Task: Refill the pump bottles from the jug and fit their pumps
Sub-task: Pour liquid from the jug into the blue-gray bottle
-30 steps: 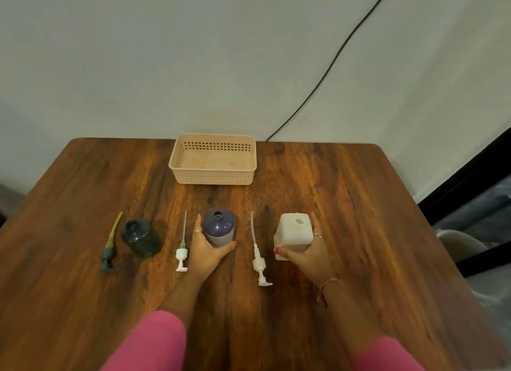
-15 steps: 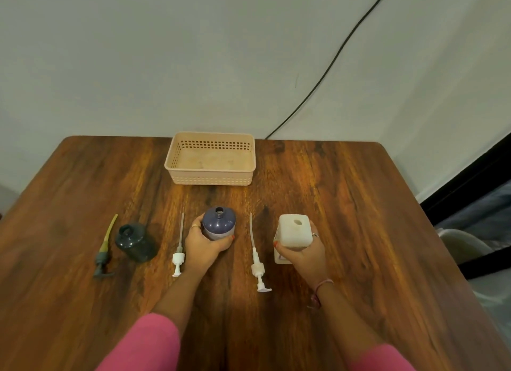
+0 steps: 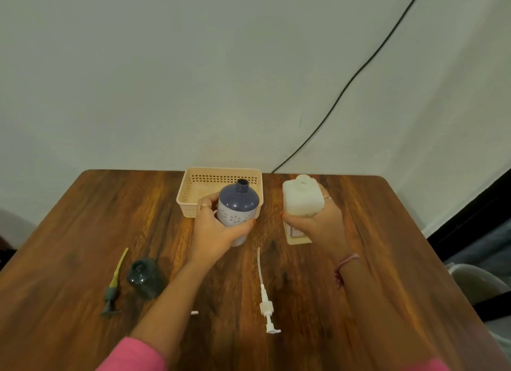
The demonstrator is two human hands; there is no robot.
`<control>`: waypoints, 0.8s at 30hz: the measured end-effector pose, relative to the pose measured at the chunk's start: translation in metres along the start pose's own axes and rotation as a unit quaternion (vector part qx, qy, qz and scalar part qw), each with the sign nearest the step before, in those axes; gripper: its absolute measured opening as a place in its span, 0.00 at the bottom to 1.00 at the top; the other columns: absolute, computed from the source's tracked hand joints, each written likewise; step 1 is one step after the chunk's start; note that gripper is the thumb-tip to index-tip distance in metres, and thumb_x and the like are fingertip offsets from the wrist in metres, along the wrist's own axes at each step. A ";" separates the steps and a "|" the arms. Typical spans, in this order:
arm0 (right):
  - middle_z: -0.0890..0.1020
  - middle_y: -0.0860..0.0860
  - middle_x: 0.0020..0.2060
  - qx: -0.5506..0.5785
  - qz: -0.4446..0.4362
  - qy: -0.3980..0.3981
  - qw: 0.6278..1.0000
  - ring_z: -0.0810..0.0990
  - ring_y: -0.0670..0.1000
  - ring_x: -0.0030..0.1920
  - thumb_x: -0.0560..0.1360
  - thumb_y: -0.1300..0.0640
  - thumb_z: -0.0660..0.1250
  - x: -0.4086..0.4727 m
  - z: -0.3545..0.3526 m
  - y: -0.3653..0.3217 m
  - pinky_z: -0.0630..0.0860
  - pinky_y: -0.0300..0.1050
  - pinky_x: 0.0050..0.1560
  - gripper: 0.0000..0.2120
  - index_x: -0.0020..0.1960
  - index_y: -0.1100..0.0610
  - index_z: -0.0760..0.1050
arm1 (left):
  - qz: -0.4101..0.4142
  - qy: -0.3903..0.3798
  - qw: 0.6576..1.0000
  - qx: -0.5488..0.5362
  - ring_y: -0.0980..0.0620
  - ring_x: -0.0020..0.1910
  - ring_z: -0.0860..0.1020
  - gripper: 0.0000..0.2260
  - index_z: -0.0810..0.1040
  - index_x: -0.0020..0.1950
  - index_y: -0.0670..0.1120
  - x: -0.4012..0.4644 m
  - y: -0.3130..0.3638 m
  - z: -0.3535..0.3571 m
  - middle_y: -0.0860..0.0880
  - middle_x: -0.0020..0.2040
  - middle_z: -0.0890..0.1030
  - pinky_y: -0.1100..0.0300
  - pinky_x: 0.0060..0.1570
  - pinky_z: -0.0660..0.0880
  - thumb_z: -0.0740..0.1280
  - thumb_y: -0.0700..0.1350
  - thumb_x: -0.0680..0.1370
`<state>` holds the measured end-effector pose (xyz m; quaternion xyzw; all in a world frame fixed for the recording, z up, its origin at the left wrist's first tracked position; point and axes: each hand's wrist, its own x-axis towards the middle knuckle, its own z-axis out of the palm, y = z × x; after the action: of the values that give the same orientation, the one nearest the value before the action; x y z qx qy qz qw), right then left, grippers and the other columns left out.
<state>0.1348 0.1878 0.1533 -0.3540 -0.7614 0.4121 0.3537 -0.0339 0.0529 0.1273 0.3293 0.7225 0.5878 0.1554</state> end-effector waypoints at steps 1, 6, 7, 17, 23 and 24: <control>0.77 0.43 0.50 -0.003 -0.014 0.001 1.000 0.78 0.43 0.50 0.62 0.57 0.80 0.008 -0.003 -0.011 0.76 0.26 0.41 0.33 0.60 0.44 0.67 | 0.010 0.000 1.000 0.000 0.58 0.54 0.76 0.35 0.67 0.63 0.53 0.003 0.010 -0.003 0.57 0.56 0.75 0.72 0.43 0.75 0.81 0.47 0.63; 0.76 0.38 0.47 -0.044 -0.070 -0.004 0.997 0.76 0.36 0.47 0.60 0.54 0.80 0.039 -0.013 -0.064 0.70 0.21 0.39 0.31 0.55 0.38 0.67 | 0.057 0.029 0.998 0.008 0.60 0.49 0.75 0.33 0.67 0.61 0.51 0.022 0.055 -0.015 0.59 0.51 0.73 0.71 0.41 0.73 0.81 0.46 0.62; 0.76 0.38 0.47 -0.055 -0.079 -0.005 0.995 0.76 0.37 0.46 0.60 0.53 0.80 0.044 -0.014 -0.073 0.71 0.22 0.38 0.31 0.55 0.38 0.67 | 0.061 0.033 0.998 0.007 0.61 0.49 0.74 0.34 0.66 0.60 0.52 0.026 0.063 -0.017 0.58 0.50 0.72 0.71 0.41 0.72 0.82 0.47 0.62; 0.75 0.47 0.51 -0.192 -0.154 0.006 0.969 0.76 0.50 0.49 0.56 0.43 0.77 0.086 -0.019 -0.136 0.79 0.48 0.43 0.40 0.65 0.45 0.67 | 0.083 0.041 0.996 -0.018 0.55 0.53 0.75 0.37 0.66 0.61 0.52 0.053 0.112 -0.033 0.50 0.58 0.72 0.65 0.42 0.77 0.78 0.53 0.57; 0.74 0.48 0.53 -0.256 -0.185 0.003 0.949 0.74 0.52 0.51 0.56 0.43 0.77 0.100 -0.018 -0.159 0.78 0.49 0.43 0.43 0.67 0.45 0.63 | 0.101 0.053 0.993 -0.022 0.54 0.54 0.75 0.36 0.66 0.61 0.53 0.061 0.129 -0.043 0.50 0.57 0.71 0.62 0.44 0.79 0.77 0.54 0.56; 0.75 0.48 0.54 -0.264 -0.189 0.001 0.946 0.74 0.52 0.52 0.56 0.43 0.76 0.101 -0.017 -0.162 0.78 0.50 0.44 0.43 0.68 0.44 0.63 | 0.102 0.054 0.993 -0.024 0.54 0.54 0.75 0.36 0.66 0.61 0.53 0.062 0.130 -0.045 0.50 0.57 0.71 0.63 0.43 0.78 0.77 0.54 0.56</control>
<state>0.0587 0.2120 0.3277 -0.2847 -0.8956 0.1214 0.3195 -0.0684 0.0719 0.2731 0.3651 0.6780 0.6348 0.0635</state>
